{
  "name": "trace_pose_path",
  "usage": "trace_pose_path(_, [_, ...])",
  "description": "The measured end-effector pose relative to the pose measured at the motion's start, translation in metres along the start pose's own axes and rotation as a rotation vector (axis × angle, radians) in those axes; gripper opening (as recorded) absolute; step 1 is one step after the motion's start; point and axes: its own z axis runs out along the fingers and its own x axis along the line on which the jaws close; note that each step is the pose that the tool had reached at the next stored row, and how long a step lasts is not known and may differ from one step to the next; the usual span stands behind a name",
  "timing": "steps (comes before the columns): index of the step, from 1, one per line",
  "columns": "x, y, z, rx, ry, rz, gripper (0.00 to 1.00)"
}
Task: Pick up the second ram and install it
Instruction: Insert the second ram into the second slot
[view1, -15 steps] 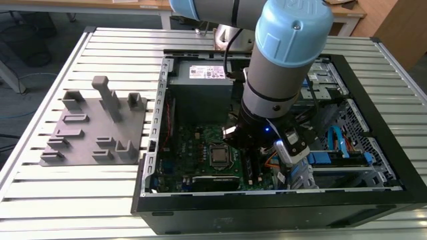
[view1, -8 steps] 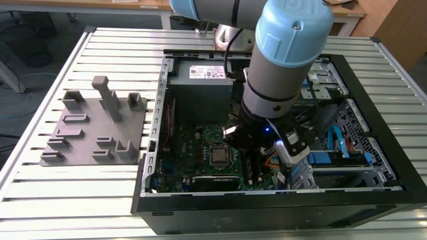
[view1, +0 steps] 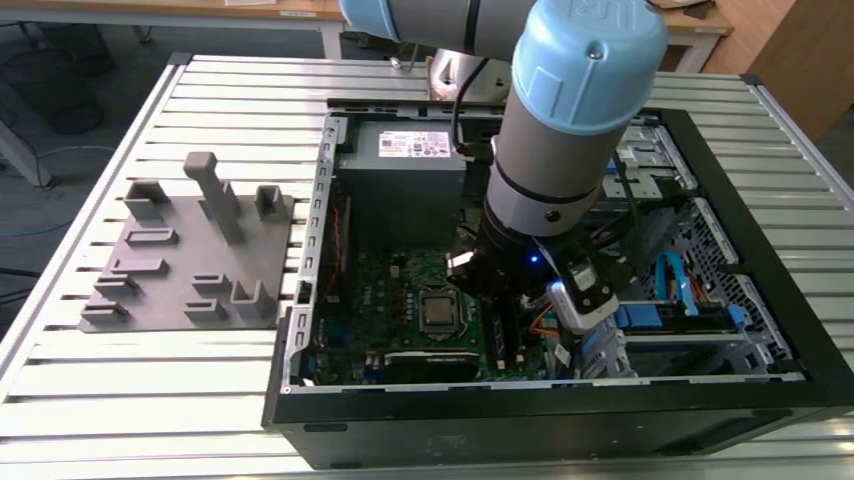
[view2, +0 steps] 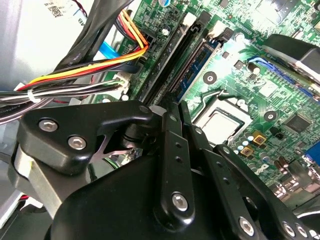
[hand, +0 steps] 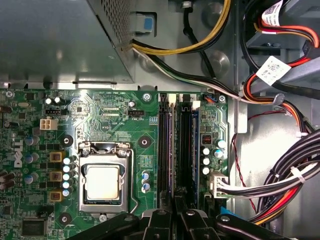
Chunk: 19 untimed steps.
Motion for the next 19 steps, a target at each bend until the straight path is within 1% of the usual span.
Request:
trace_pose_path(8, [0.0000, -0.0001, 0.0027, 0.0020, 0.0000, 0.000, 0.14])
trace_pose_path(19, [-0.0001, 0.0000, 0.0017, 0.0015, -0.0003, 0.006, 0.14])
